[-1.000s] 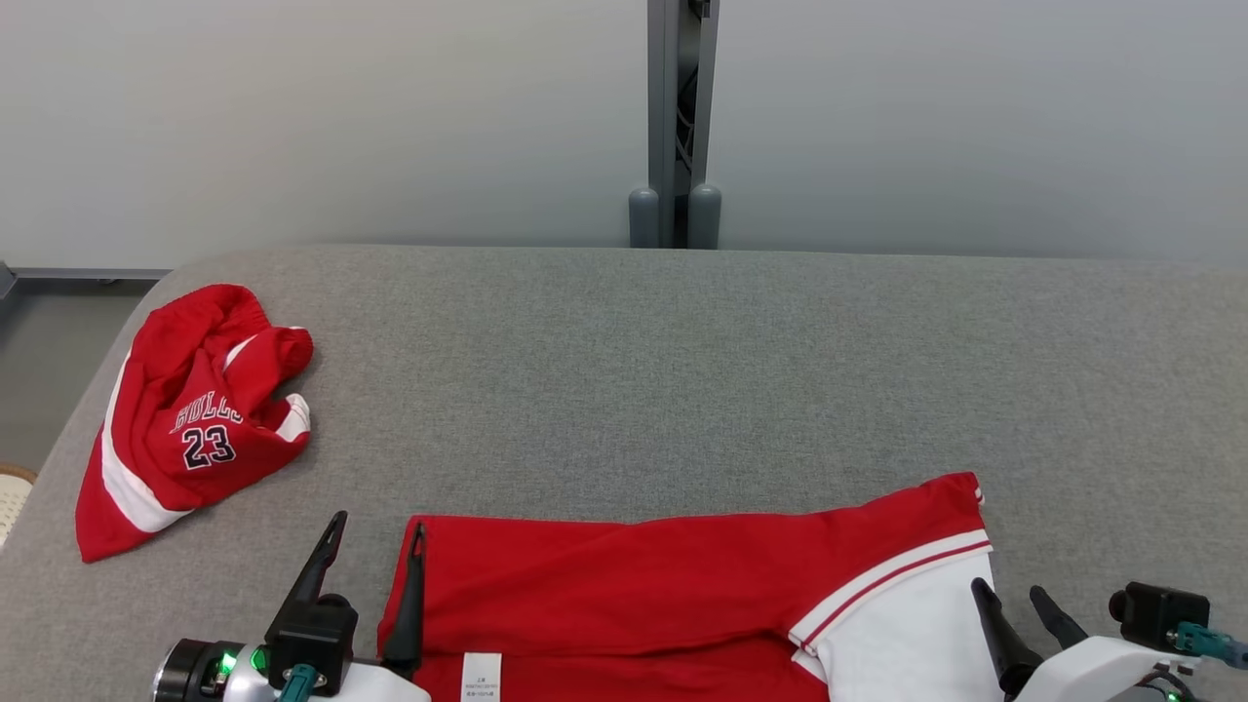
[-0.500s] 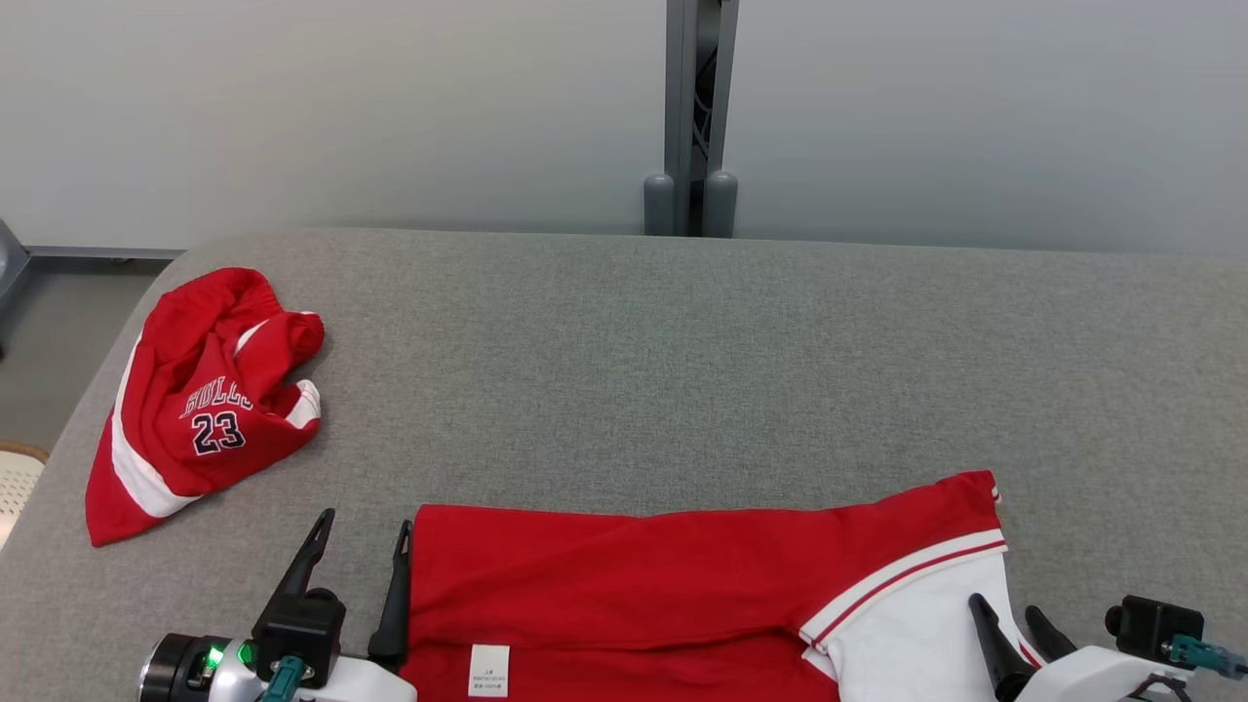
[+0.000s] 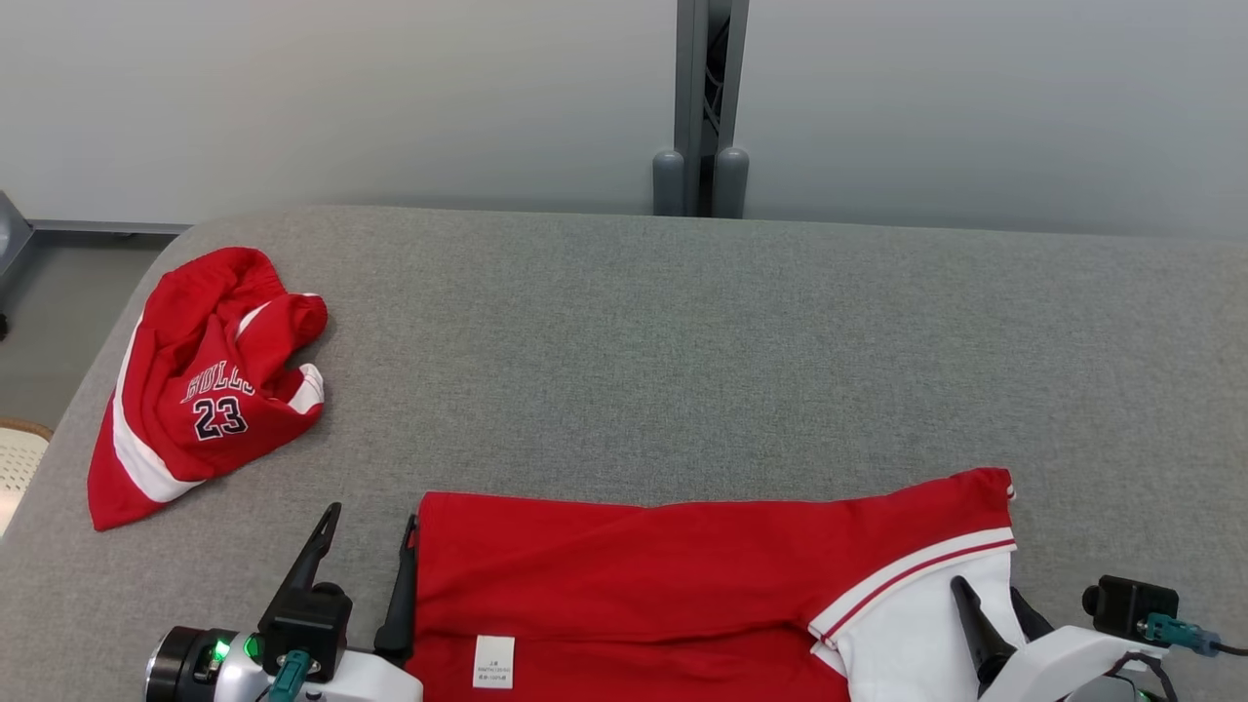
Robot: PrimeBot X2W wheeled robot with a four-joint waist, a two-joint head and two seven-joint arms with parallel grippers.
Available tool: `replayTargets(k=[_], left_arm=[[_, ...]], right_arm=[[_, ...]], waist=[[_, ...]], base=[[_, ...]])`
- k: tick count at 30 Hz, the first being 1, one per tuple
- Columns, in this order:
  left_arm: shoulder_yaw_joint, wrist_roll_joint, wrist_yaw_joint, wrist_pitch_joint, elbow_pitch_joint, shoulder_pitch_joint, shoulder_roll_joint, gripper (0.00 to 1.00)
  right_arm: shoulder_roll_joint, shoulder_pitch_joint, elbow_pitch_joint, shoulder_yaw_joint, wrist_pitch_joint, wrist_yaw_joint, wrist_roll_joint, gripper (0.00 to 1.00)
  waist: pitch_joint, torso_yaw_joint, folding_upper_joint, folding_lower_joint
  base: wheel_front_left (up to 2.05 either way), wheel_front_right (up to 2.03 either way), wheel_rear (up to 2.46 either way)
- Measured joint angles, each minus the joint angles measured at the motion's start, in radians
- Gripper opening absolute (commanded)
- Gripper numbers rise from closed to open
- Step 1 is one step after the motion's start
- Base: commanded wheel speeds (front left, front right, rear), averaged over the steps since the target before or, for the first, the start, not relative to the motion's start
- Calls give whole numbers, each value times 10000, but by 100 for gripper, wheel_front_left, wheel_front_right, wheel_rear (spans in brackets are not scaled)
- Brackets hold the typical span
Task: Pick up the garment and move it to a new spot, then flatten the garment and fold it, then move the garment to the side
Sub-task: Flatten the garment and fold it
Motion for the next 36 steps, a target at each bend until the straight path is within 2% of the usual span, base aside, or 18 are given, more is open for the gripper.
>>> replayTargets(k=[1, 2, 3, 4, 5, 6, 15, 21, 36], left_arm=[[0, 2, 0, 0, 2, -25, 0, 100], [2, 2, 0, 2, 4, -48, 4, 100], [10, 0, 0, 2, 4, -64, 6, 100], [12, 2, 0, 0, 12, -74, 8, 100], [13, 2, 0, 2, 19, -77, 8, 100], [15, 2, 2, 2, 29, -77, 8, 100], [21, 0, 12, 0, 96, -66, -12, 100], [15, -31, -79, 2, 190, -55, -58, 100], [19, -61, -165, 0, 286, -43, -194, 100]], right_arm=[[13, -37, 4, 82, -10, -2, 79, 78], [21, -69, 10, 182, -12, -12, 157, 66], [46, -84, 0, 280, -15, -12, 230, 45], [86, -97, -12, 382, -10, -12, 337, 45], [125, -112, -38, 525, 2, -12, 435, 9], [167, -117, -67, 635, 8, -12, 504, 0], [-33, -206, 245, 882, -98, 19, 899, 0], [-422, -430, 525, 915, -115, 19, 1066, 0], [-2309, -1462, 2019, 926, -81, 15, 1210, 0]], waist=[[7, 21, 0, 0], [10, 40, 0, 0], [9, 56, 0, 0], [2, 69, 0, 0], [-8, 81, 0, 0], [-21, 91, 0, 0], [-164, 99, 0, 0], [-243, 61, 0, 0], [-300, -37, 0, 0]], base=[[0, 0, 0], [0, 0, 0], [0, 0, 0], [0, 0, 0], [0, 0, 0], [0, 0, 0], [0, 0, 0], [0, 0, 0], [0, 0, 0]])
